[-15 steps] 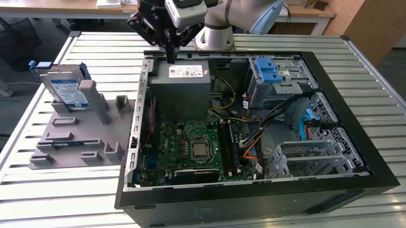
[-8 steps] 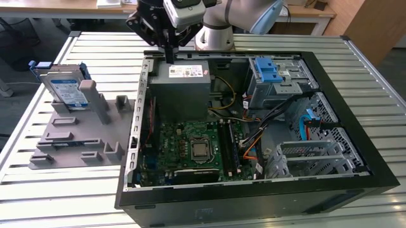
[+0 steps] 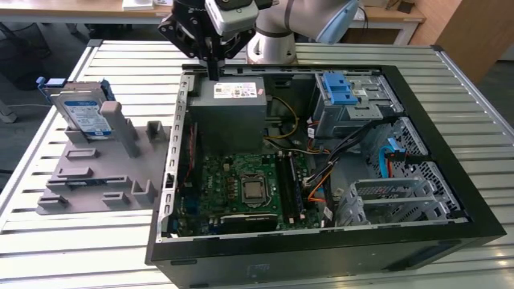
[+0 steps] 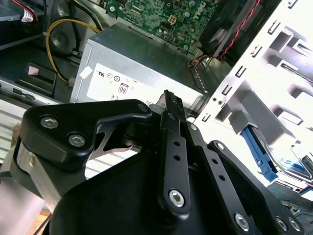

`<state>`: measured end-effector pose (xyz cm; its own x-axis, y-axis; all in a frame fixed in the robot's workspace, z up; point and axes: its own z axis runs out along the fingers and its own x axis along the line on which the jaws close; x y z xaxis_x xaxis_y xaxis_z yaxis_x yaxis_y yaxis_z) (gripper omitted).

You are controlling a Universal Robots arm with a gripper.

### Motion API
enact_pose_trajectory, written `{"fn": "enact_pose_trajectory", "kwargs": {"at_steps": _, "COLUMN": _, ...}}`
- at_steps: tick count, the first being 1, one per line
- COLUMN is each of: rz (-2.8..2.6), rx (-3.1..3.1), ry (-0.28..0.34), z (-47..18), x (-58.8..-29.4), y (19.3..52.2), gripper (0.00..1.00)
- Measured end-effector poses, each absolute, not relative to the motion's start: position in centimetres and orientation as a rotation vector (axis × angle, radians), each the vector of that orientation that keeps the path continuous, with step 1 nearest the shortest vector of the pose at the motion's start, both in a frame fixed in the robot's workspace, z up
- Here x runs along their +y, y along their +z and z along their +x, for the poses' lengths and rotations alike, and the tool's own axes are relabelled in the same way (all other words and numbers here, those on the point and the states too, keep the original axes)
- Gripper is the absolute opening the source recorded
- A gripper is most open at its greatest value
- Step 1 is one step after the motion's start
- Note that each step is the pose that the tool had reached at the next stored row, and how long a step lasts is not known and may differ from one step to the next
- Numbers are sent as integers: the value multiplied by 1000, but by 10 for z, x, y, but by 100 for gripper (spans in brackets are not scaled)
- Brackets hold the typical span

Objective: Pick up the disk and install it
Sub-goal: 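Reach for the disk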

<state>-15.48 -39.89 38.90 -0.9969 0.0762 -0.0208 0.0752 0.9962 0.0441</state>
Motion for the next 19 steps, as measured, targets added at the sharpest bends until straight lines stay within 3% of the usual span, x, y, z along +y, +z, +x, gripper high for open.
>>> {"fn": "enact_pose_trajectory", "kwargs": {"at_steps": 19, "rz": 118, "rx": 3116, "ry": 68, "z": -159, "x": -399, "y": 388, "gripper": 11}}
